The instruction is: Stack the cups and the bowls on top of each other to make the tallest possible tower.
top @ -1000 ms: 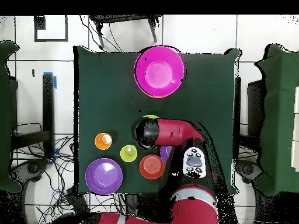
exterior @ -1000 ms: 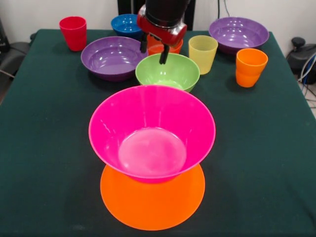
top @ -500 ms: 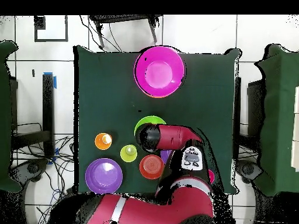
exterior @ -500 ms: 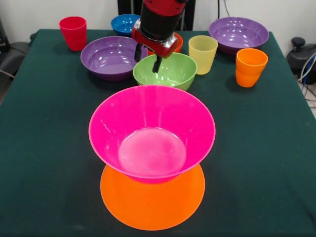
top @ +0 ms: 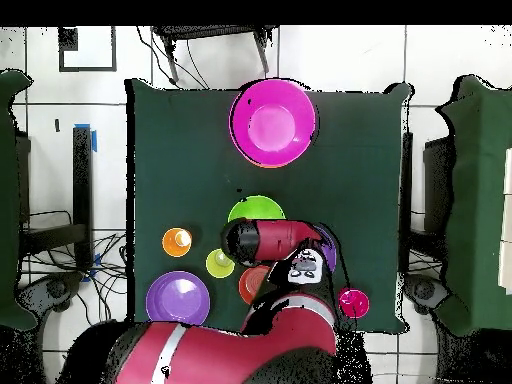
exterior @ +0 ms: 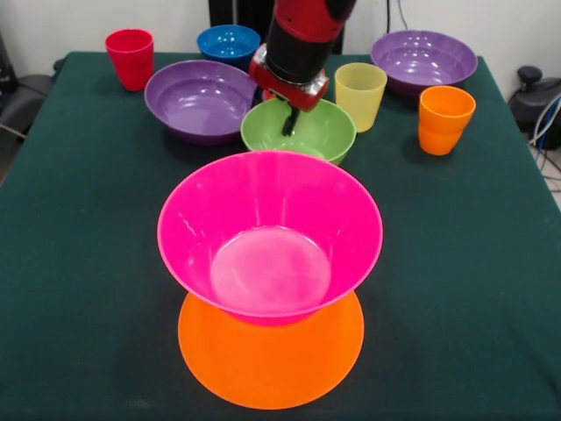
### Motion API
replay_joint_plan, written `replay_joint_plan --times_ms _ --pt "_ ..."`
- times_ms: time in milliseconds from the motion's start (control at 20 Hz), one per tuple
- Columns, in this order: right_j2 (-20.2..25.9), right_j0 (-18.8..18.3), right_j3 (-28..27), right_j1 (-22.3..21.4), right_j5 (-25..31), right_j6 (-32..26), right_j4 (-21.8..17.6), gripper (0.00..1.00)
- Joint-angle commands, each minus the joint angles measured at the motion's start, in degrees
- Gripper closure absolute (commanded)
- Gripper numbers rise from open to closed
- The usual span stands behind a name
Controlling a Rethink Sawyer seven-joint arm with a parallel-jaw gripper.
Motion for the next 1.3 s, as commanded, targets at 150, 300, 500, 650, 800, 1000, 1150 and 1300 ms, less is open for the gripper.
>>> replay_joint_plan --times_ms 150,300,500,650,800,1000,1150,1300 --pt "3.35 3.5 -3.04 3.95 -4.01 9.92 3.61 0.0" --pt "3.07 4.53 -3.2 3.49 -3.95 10.65 4.6 0.0" --pt "3.0 5.25 -3.55 3.16 -3.67 10.54 5.98 0.0" --pt "3.02 5.52 -4.02 3.21 -3.46 9.93 6.83 0.0" --pt "3.41 5.57 -4.42 2.99 -3.19 9.29 7.56 0.0" --pt "3.34 6.05 -4.36 2.46 -3.0 8.86 8.3 0.0" --pt "4.17 5.63 -4.17 1.97 -3.26 8.37 9.01 0.0" --pt "4.4 5.92 -4.84 1.78 -2.68 8.31 9.83 0.0"
